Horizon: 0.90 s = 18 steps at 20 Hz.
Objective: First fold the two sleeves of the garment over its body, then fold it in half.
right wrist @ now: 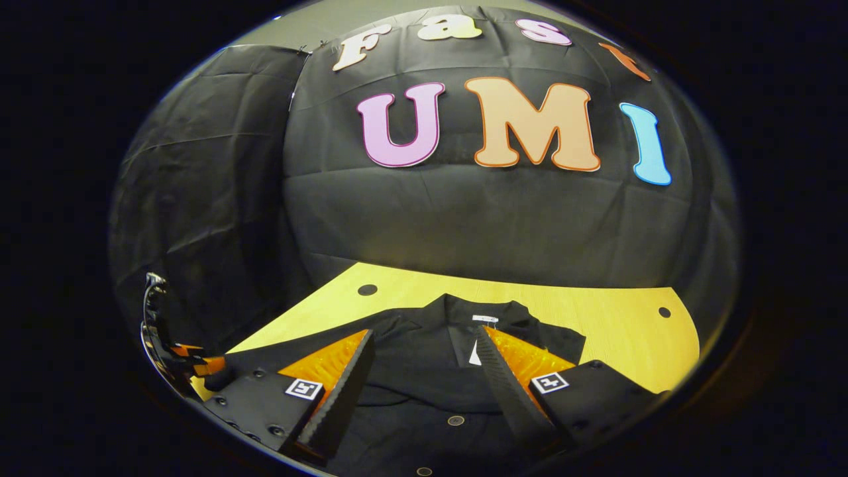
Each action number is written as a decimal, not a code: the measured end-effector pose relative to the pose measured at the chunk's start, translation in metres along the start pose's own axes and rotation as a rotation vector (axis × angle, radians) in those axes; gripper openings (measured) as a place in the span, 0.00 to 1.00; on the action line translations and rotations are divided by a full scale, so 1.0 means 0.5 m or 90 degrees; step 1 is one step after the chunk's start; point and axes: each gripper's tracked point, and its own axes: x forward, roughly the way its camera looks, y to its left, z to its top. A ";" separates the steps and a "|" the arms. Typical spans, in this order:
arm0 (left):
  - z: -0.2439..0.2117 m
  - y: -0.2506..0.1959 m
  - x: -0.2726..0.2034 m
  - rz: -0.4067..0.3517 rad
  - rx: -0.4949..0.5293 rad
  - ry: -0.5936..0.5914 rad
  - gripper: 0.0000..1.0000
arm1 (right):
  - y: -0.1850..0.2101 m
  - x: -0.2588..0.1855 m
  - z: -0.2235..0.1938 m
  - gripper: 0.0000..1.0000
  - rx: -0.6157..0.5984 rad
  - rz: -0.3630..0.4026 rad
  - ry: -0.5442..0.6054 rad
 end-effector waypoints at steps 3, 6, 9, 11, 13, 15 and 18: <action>-0.023 -0.011 -0.002 0.002 0.003 0.003 0.93 | -0.002 -0.005 -0.001 0.98 -0.006 -0.003 0.002; -0.020 -0.009 0.001 -0.001 0.020 -0.006 0.94 | -0.002 -0.011 -0.012 0.98 -0.015 -0.004 0.010; -0.015 -0.018 -0.002 -0.015 0.008 -0.005 0.94 | 0.005 -0.018 -0.013 0.98 -0.022 0.005 0.010; 0.006 -0.045 -0.022 -0.041 0.025 -0.005 0.59 | 0.007 -0.021 -0.013 0.98 -0.023 0.009 0.008; -0.020 -0.072 -0.011 -0.060 0.054 0.005 0.25 | 0.008 -0.027 -0.013 0.98 -0.022 0.012 0.006; -0.024 -0.085 0.003 -0.049 0.088 0.025 0.00 | 0.006 -0.035 -0.016 0.98 -0.021 0.013 0.007; -0.006 -0.106 0.001 -0.052 0.072 0.038 0.00 | -0.006 -0.057 -0.009 0.98 -0.027 0.011 -0.001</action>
